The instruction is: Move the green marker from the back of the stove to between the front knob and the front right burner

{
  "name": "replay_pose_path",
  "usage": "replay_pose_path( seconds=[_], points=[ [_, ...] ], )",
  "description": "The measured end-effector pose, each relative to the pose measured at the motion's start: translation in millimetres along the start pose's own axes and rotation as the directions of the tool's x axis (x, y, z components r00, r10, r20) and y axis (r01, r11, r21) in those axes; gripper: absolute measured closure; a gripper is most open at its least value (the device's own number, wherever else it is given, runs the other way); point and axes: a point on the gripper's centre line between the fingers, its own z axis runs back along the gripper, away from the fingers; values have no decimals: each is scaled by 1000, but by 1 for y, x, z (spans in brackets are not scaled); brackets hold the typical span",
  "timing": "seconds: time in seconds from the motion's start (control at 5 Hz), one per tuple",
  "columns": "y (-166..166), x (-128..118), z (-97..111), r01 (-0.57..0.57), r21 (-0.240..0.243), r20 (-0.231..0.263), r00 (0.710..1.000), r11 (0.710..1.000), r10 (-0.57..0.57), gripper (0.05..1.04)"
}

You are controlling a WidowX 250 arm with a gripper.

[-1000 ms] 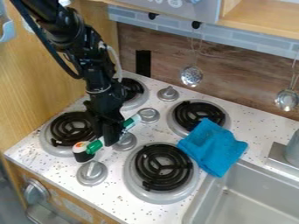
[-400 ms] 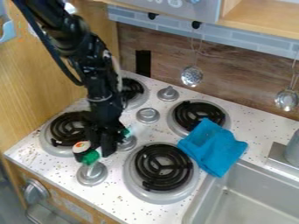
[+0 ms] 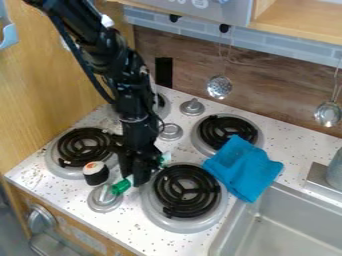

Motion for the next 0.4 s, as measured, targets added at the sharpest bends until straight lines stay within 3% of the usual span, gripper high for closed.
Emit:
replay_pose_path(
  seconds=[0.4],
  points=[
    [2,2,0,-14,1,-26,1000,1000,14,102]
  ],
)
